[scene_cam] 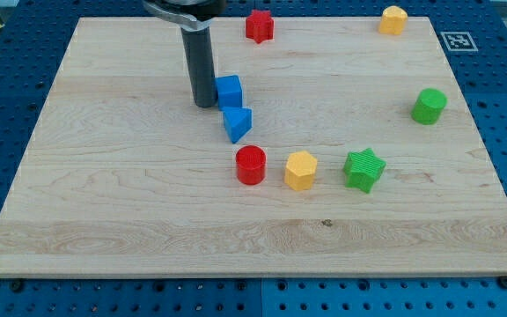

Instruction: Point at red star

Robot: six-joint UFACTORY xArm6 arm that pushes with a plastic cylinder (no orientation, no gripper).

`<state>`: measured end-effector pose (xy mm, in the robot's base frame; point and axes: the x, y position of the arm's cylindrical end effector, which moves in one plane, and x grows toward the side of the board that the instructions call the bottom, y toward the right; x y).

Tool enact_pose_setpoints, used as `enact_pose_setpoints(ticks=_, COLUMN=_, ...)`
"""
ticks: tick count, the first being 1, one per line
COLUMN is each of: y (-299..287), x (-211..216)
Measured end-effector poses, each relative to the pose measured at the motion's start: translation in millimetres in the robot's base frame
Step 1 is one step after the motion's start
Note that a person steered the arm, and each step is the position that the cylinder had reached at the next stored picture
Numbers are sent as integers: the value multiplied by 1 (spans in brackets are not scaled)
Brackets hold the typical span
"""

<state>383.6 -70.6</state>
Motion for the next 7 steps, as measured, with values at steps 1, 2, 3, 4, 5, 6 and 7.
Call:
enact_pose_setpoints(ticks=1, y=-11, x=1)
enact_pose_setpoints(ticks=2, y=-76, x=-3)
enact_pose_setpoints(ticks=3, y=-108, x=-60)
enact_pose_setpoints(ticks=4, y=-89, x=-93)
enact_pose_setpoints(ticks=5, y=-31, x=-93)
enact_pose_setpoints(ticks=6, y=36, x=-93)
enact_pose_setpoints(ticks=7, y=100, x=-93)
